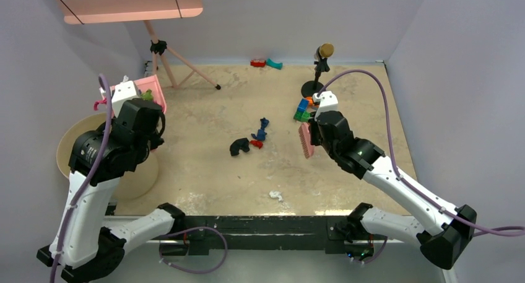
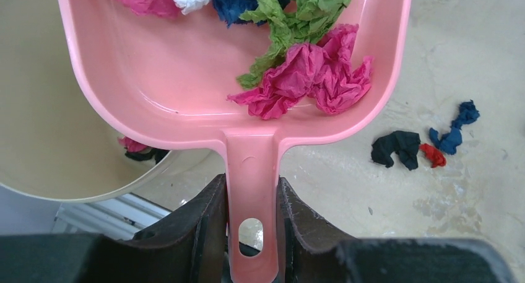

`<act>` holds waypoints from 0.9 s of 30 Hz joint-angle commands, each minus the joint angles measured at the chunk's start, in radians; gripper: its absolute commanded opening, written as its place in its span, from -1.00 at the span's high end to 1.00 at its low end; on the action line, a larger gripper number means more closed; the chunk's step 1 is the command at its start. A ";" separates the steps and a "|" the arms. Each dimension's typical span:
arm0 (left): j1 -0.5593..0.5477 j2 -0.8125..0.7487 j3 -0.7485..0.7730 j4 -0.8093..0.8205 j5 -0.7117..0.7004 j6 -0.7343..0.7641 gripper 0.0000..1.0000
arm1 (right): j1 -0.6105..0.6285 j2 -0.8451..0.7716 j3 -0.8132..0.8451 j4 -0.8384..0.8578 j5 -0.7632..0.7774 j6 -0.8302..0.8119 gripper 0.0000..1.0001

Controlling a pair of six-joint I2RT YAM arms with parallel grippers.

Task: Sweep away the paper scraps from the table

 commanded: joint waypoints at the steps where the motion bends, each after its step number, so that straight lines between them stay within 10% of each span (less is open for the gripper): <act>1: 0.136 -0.005 0.008 0.006 0.099 0.080 1.00 | 0.001 -0.026 0.019 0.040 -0.020 -0.027 1.00; 27: 0.760 -0.157 -0.246 0.359 0.626 -0.112 1.00 | 0.001 -0.067 0.007 -0.017 -0.030 -0.039 1.00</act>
